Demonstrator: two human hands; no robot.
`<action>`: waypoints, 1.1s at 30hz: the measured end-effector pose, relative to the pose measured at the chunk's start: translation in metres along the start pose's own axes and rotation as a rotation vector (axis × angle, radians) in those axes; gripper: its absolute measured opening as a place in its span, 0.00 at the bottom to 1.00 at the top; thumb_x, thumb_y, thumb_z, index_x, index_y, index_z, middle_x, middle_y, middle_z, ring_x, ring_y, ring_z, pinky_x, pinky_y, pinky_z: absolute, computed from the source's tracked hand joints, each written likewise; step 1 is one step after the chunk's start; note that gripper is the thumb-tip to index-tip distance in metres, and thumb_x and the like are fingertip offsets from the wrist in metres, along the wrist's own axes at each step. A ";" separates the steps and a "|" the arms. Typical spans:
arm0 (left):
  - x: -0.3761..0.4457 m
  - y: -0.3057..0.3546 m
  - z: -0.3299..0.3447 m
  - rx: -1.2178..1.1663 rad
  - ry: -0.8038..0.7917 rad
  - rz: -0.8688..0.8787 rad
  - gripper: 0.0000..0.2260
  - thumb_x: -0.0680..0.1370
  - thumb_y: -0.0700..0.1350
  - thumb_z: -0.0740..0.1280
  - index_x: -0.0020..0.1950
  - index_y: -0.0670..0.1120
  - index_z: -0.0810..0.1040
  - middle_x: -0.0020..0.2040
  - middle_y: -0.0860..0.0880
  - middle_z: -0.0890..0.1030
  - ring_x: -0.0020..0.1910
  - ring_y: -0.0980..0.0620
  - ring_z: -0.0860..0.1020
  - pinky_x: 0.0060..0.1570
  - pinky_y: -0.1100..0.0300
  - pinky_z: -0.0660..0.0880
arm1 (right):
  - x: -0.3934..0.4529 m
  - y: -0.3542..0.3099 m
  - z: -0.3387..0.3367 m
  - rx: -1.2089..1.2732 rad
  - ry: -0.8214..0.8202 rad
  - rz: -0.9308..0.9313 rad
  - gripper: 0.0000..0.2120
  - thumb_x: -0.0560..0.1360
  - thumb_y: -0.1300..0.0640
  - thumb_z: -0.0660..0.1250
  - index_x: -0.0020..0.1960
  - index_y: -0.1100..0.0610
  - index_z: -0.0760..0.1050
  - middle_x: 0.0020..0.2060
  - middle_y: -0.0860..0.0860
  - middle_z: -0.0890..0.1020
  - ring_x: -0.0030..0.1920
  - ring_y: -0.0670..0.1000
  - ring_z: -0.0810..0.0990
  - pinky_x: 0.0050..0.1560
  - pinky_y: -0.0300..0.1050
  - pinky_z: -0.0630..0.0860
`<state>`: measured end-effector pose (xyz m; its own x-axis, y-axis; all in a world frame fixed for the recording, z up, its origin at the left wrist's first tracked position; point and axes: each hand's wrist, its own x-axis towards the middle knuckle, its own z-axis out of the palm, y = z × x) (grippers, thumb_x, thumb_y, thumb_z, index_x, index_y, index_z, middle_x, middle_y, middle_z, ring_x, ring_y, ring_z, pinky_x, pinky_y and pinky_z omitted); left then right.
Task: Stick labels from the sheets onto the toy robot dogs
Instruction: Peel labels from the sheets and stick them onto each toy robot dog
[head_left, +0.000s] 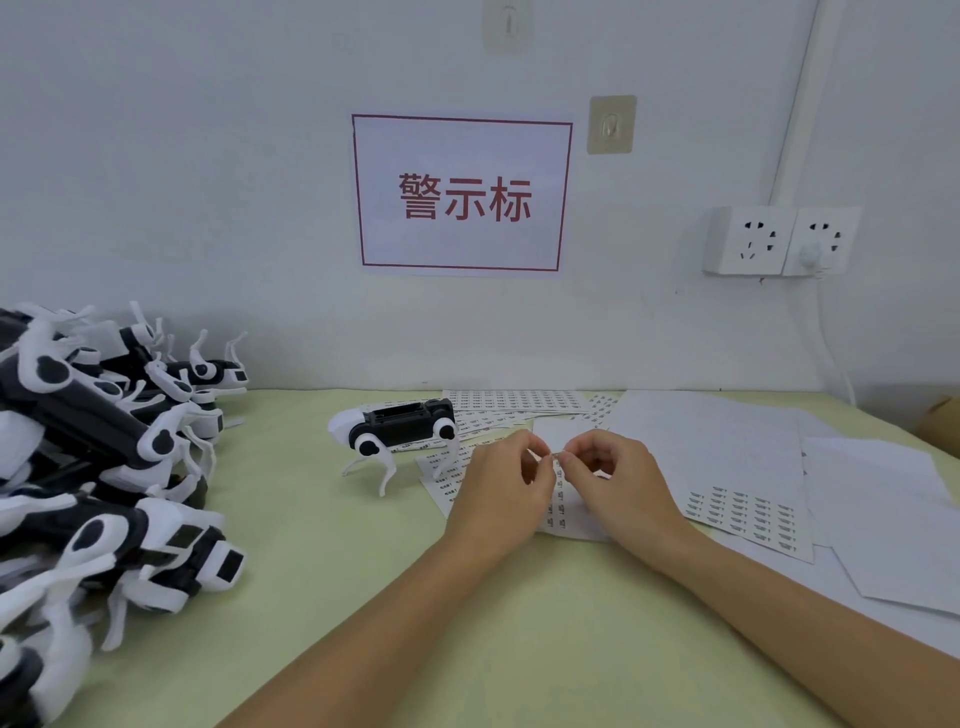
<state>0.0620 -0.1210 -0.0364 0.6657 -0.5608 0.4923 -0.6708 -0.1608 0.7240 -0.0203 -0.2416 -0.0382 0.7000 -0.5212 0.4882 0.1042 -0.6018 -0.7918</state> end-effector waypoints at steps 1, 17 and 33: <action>-0.001 0.001 0.000 0.039 0.013 0.031 0.04 0.79 0.45 0.65 0.51 0.50 0.78 0.39 0.55 0.79 0.42 0.56 0.77 0.43 0.60 0.76 | 0.000 0.000 0.000 0.004 -0.001 0.009 0.08 0.75 0.60 0.70 0.39 0.52 0.79 0.33 0.41 0.82 0.35 0.40 0.78 0.38 0.29 0.71; 0.053 -0.010 -0.122 0.764 -0.321 -0.279 0.25 0.74 0.46 0.65 0.71 0.51 0.63 0.56 0.49 0.74 0.56 0.46 0.72 0.58 0.50 0.70 | 0.001 0.001 -0.001 0.031 -0.069 0.079 0.07 0.78 0.57 0.68 0.41 0.51 0.80 0.33 0.42 0.82 0.34 0.40 0.77 0.37 0.30 0.70; 0.045 -0.005 -0.086 -0.606 -0.036 -0.532 0.22 0.75 0.40 0.73 0.63 0.55 0.68 0.51 0.40 0.82 0.32 0.46 0.82 0.35 0.52 0.77 | -0.003 -0.009 -0.003 0.077 -0.109 0.084 0.08 0.79 0.59 0.66 0.41 0.54 0.78 0.31 0.40 0.79 0.35 0.42 0.76 0.41 0.39 0.71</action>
<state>0.1237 -0.0757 0.0238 0.8282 -0.5604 -0.0005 0.0339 0.0491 0.9982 -0.0250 -0.2364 -0.0315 0.7804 -0.4968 0.3797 0.0930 -0.5082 -0.8562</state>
